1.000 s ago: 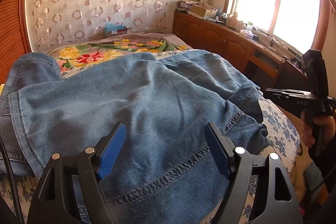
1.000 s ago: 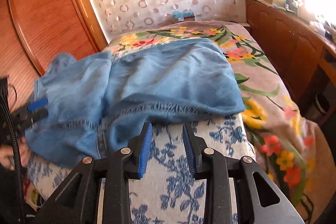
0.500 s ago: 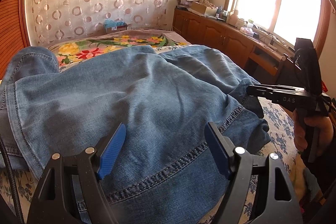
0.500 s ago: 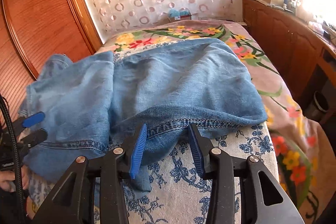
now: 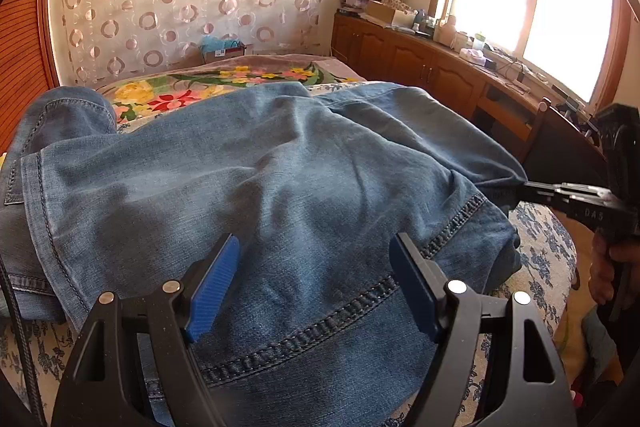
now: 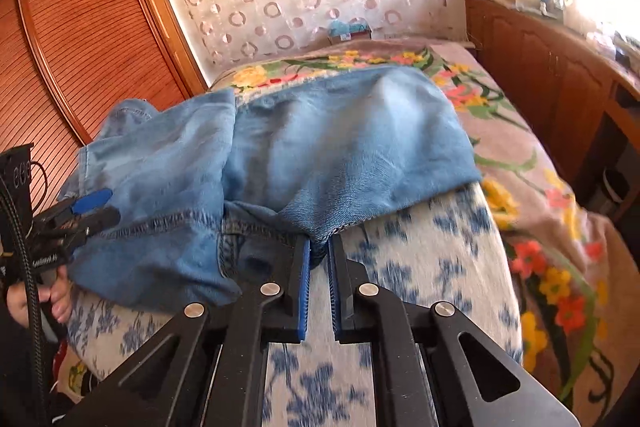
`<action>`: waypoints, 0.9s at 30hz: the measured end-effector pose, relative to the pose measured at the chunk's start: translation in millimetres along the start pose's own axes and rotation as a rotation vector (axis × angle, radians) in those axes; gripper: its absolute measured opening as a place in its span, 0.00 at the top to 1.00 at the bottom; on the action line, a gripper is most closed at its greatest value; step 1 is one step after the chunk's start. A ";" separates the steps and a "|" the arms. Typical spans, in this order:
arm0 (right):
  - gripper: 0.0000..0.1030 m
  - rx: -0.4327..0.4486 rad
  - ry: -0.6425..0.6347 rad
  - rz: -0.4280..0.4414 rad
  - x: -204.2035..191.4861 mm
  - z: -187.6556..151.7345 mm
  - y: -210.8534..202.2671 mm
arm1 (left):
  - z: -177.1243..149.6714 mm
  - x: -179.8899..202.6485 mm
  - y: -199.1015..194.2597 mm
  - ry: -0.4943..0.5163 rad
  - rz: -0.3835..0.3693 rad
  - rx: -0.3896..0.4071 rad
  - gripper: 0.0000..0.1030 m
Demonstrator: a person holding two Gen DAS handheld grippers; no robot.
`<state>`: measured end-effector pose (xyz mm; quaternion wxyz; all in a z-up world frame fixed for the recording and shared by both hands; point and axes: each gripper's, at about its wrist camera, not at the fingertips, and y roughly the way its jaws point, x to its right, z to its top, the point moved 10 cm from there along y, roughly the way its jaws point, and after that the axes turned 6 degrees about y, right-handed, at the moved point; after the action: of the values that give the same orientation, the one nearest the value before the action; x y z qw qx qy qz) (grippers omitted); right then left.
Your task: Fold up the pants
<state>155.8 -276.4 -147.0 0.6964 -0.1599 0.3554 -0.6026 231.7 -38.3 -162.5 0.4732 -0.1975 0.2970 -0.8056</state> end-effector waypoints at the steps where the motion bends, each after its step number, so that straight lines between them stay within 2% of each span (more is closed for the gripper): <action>1: 0.92 -0.007 0.003 -0.001 1.9 -3.2 1.2 | -0.1 -0.2 0.2 -0.002 0.000 -0.001 0.24; 5: 0.92 -0.021 -0.010 -0.015 4.2 -6.6 4.8 | 1.5 0.7 -1.0 -0.004 -0.004 0.005 0.24; 9: 0.91 0.010 -0.012 -0.016 5.6 4.2 -3.7 | 4.3 5.3 -2.9 0.000 -0.015 0.014 0.24; 10: 0.85 0.019 -0.015 -0.012 6.3 2.7 -8.6 | 5.2 6.2 -3.0 0.001 -0.016 0.016 0.24; 12: 0.74 0.034 -0.031 -0.057 15.2 5.4 -13.0 | 6.5 7.7 -2.4 0.002 -0.021 0.017 0.24; 14: 0.74 0.043 -0.046 -0.072 25.1 8.1 -15.2 | 6.8 9.5 -2.4 0.007 -0.023 0.015 0.24; 18: 0.69 0.029 -0.105 -0.172 52.0 14.2 -7.4 | 8.2 10.7 -1.9 0.017 -0.021 0.013 0.24; 20: 0.67 0.003 -0.126 -0.195 64.1 14.6 0.4 | 8.6 10.3 -2.4 0.016 -0.020 0.014 0.24; 22: 0.60 -0.010 -0.139 -0.221 71.3 17.8 8.1 | 8.9 11.0 -1.8 0.016 -0.018 0.013 0.24; 27: 0.56 -0.036 -0.167 -0.218 76.5 29.4 28.4 | 6.8 9.3 -0.9 0.017 -0.015 0.008 0.24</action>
<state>198.3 -349.0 -168.1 0.6509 -0.2596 0.2874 -0.6529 230.8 -48.1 -156.5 0.4655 -0.1912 0.2963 -0.8118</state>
